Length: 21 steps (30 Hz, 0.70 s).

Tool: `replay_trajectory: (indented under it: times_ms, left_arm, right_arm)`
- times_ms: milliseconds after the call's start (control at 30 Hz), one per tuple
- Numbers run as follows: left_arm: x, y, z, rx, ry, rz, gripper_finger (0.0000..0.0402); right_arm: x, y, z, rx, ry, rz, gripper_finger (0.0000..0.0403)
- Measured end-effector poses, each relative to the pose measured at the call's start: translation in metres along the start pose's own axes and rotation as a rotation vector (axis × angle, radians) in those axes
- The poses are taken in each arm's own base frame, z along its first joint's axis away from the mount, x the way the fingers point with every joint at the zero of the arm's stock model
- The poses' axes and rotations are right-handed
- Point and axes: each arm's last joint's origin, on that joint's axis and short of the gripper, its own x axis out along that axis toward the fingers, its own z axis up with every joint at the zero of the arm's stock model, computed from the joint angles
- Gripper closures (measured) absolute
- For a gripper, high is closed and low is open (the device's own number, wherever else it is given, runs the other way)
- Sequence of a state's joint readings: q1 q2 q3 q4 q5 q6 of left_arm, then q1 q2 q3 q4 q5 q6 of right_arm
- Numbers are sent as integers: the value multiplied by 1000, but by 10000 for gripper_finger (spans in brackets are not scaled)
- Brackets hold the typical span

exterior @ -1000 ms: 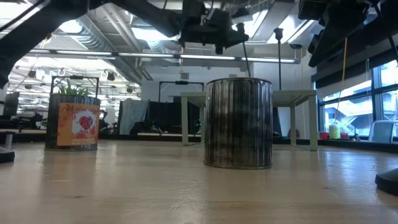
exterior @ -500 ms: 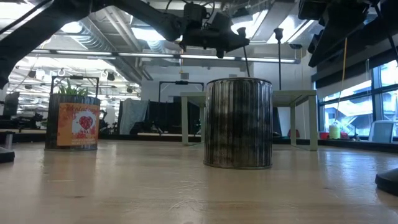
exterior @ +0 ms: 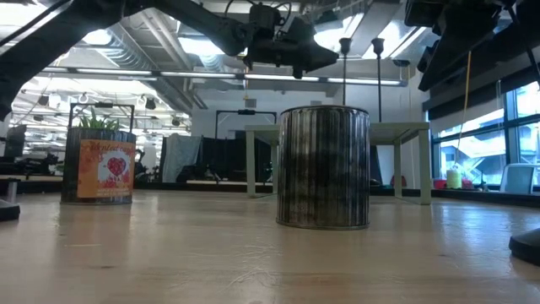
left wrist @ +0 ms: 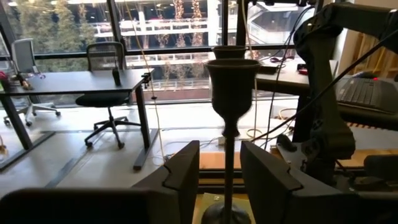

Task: Pick & Place candle stick holders
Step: Put the right black candle holder on the shelf

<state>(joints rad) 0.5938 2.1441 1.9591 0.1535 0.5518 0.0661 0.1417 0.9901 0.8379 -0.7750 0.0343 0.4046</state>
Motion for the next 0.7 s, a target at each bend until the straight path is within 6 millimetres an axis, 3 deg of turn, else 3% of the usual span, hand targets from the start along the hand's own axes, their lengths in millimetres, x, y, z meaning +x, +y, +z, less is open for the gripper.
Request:
replay_trajectory:
  times_ms: [367, 700]
  left_arm:
    - [-15, -8, 18, -90, 43, -120, 270]
    - [-68, -26, 63, -204, 185, -187, 270]
  right_arm:
    - [0, 3, -1, -56, 0, -7, 221]
    - [-1, 15, -7, -158, 9, 38, 222]
